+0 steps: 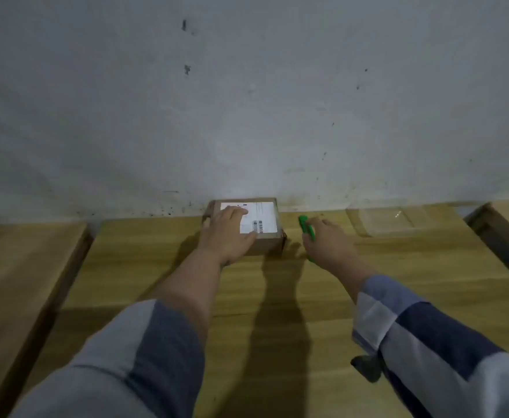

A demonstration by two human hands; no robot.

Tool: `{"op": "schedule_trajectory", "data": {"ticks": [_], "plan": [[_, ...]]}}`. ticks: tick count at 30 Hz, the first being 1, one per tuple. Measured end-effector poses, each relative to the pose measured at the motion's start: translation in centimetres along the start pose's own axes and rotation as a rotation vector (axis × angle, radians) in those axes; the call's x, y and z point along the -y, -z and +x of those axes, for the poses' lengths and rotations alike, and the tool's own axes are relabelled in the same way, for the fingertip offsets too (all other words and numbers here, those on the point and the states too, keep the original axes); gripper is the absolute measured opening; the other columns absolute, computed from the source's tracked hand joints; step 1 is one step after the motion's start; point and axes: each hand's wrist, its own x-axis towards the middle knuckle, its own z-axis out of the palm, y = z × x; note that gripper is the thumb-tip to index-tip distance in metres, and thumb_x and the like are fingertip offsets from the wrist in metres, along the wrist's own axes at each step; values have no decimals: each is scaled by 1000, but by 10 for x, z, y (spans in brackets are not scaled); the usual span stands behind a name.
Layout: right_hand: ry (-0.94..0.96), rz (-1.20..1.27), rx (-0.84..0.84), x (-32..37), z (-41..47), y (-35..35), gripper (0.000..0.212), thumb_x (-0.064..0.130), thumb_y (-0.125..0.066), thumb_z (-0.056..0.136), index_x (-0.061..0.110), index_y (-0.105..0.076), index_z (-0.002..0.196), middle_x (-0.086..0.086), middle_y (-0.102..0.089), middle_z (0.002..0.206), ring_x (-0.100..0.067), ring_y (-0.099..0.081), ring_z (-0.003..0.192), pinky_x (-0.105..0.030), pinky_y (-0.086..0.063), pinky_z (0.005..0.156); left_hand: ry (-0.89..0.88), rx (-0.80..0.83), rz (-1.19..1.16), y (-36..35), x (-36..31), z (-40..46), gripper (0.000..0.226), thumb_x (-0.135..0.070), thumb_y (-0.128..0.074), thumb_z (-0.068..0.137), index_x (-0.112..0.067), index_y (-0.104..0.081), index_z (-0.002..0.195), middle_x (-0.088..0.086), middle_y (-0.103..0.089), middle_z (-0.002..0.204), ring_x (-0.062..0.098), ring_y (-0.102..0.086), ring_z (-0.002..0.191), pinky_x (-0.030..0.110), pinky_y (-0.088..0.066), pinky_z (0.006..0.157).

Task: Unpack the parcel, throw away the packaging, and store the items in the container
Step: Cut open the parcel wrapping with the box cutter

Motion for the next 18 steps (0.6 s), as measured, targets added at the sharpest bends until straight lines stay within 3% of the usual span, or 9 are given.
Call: {"op": "schedule_trajectory", "data": {"ticks": [5,10,14,18], "plan": [[-133,-1,64,-29,35,-33,45,30,-45,94,14,-39,137,-14,-49,132,-36,-50,116,-42,-46,91,30,67,96,-38,3,38,85,-69,-45,84,-24,-18,151,-6,-11,161,13,-1,149,42,0,119],[-229,26,103,-40,58,-55,57,31,-56,90,11,-33,138,-15,-45,133,-35,-48,119,-45,-46,94,45,159,95,-60,3,63,102,-83,-41,73,-31,-4,152,-10,7,161,9,13,147,49,10,116],[-277,151,109,-42,68,-62,53,20,-60,87,6,-38,133,-17,-45,131,-35,-50,117,-44,-47,96,12,144,220,-71,8,65,101,-89,-23,70,-34,1,152,-12,12,160,10,15,147,55,7,118],[-324,288,134,-43,71,-61,51,15,-62,84,6,-44,131,-16,-46,129,-33,-56,107,-40,-50,92,4,130,228,-71,8,62,100,-89,-16,70,-34,0,152,-12,11,160,10,15,147,54,6,118]]}}
